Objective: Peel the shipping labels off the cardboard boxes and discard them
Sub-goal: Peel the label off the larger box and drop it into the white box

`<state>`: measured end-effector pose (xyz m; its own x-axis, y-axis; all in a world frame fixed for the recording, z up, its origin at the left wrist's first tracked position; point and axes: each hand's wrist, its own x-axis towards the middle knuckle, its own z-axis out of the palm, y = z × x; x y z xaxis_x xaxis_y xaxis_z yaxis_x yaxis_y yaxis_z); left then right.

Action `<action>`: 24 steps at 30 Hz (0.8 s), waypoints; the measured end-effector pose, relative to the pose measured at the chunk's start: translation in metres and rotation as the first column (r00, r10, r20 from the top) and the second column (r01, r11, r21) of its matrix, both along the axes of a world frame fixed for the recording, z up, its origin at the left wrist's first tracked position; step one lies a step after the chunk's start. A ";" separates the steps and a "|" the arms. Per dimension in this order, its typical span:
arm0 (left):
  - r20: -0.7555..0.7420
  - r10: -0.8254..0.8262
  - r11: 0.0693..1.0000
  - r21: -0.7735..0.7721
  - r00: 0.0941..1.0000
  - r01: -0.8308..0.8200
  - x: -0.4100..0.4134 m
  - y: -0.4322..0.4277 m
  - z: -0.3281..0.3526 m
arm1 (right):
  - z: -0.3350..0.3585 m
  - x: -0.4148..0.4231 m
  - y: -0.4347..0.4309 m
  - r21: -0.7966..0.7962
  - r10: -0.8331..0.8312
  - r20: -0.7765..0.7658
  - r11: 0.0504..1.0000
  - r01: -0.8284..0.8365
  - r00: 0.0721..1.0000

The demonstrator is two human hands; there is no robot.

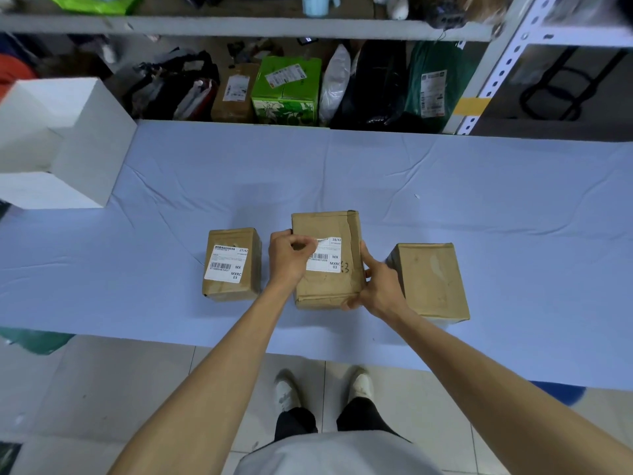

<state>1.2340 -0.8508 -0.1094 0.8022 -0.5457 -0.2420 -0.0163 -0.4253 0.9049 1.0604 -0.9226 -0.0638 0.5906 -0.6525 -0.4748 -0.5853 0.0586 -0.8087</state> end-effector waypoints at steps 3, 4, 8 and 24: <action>0.003 0.013 1.000 0.005 1.000 -0.013 -0.002 -0.001 0.003 | 0.002 0.000 0.001 -0.074 0.104 -0.057 0.991 -0.109 0.993; 0.006 0.016 1.000 0.002 1.000 -0.016 -0.002 -0.001 0.003 | 0.002 0.000 0.000 -0.084 0.114 -0.060 0.989 -0.119 0.992; -0.002 0.020 1.000 0.021 1.000 -0.020 -0.003 -0.003 0.003 | -0.002 0.002 -0.001 -0.082 0.094 -0.073 0.992 -0.100 0.993; 0.005 -0.018 0.998 0.061 1.000 0.017 -0.002 -0.007 0.007 | -0.011 0.006 -0.005 -0.056 0.052 -0.123 0.997 -0.059 0.991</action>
<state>1.2315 -0.8577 -0.1027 0.7942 -0.5441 -0.2707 -0.0292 -0.4790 0.8773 1.0659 -0.9279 -0.0747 0.5668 -0.6499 -0.5063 -0.6803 -0.0227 -0.7326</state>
